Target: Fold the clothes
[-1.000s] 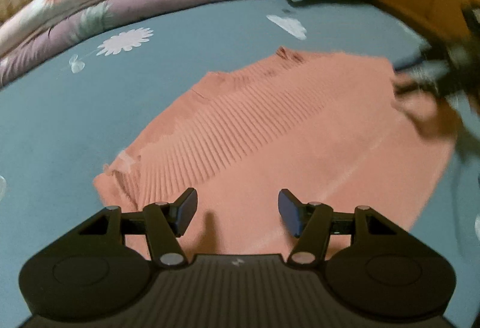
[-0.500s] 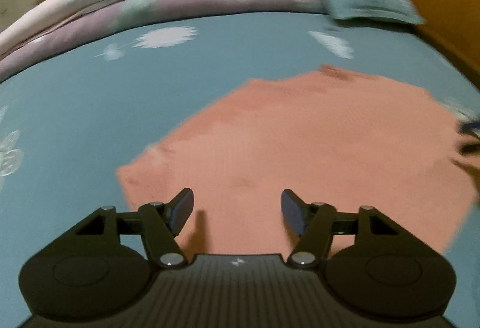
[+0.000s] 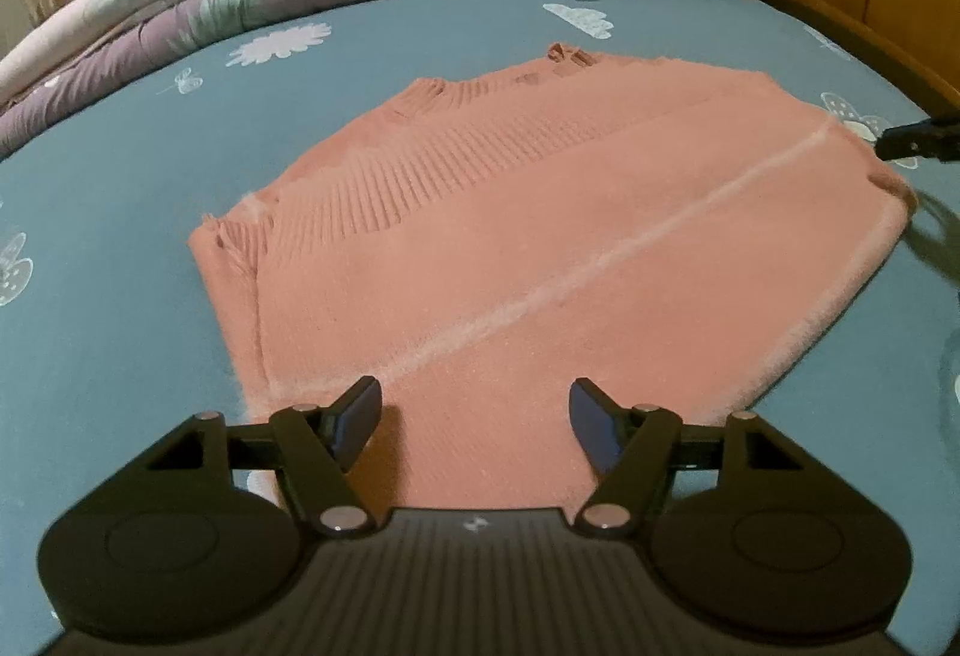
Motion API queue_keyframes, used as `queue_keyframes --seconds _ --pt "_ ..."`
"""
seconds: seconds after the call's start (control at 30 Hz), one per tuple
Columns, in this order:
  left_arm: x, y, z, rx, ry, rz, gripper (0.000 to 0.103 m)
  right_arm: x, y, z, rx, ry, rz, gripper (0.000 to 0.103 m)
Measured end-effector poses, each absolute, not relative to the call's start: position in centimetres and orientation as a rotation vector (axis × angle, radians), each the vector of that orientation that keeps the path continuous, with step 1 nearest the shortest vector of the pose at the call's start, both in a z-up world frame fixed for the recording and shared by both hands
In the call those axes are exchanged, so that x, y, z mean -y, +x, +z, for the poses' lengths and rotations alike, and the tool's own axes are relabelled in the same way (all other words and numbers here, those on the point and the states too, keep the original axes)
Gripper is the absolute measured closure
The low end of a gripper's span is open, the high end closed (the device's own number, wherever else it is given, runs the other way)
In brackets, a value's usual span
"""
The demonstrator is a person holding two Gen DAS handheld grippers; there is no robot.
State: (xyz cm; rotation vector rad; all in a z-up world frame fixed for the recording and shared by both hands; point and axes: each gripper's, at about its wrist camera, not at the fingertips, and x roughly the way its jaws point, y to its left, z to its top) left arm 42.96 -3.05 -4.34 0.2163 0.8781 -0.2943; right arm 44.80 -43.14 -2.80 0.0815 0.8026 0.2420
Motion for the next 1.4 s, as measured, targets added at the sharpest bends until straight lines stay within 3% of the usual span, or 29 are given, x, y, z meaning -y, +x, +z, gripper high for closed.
queue_keyframes --seconds 0.03,0.13,0.2,0.27,0.33,0.7,0.93,1.17,1.23,1.3,1.33,1.4 --pt "3.0 42.8 -4.5 -0.881 0.215 -0.296 0.033 43.8 45.1 -3.2 -0.809 0.112 0.239 0.06" --pt "3.2 42.5 -4.7 -0.891 0.219 -0.293 0.033 45.6 46.0 -4.3 -0.828 0.204 0.239 0.078" --pt "3.5 42.5 -4.7 -0.895 0.224 -0.295 0.033 45.1 46.4 -4.8 -0.846 0.211 0.263 0.079" --pt "3.7 42.7 -4.6 -0.894 0.232 -0.304 0.033 44.7 46.9 -5.3 -0.858 0.203 0.264 0.089" --pt "3.9 42.7 -4.4 -0.895 0.252 -0.307 0.033 44.7 46.7 -5.0 -0.851 0.217 0.269 0.091" --pt "3.1 42.8 -4.6 -0.925 0.241 -0.327 0.029 46.1 45.1 -4.4 -0.864 0.237 0.228 0.088" --pt "4.8 44.6 -3.1 -0.852 0.312 -0.361 0.029 43.1 47.7 0.3 -0.677 0.081 0.227 0.082" --pt "5.8 44.6 -5.2 -0.911 0.304 -0.422 0.028 39.6 54.0 -4.5 -0.783 0.001 0.272 0.084" --pt "5.4 44.2 -5.1 -0.912 0.302 -0.407 0.024 40.9 54.9 -5.0 -0.773 0.012 0.242 0.081" --pt "4.9 43.8 -5.0 -0.913 0.301 -0.392 0.024 42.1 55.5 -5.0 -0.782 0.024 0.202 0.1" --pt "4.7 43.6 -4.9 -0.914 0.3 -0.385 0.024 42.6 55.7 -4.8 -0.79 0.031 0.184 0.101" --pt "4.2 43.2 -4.8 -0.915 0.299 -0.37 0.024 42.2 55.2 -4.2 -0.79 0.038 0.189 0.088"
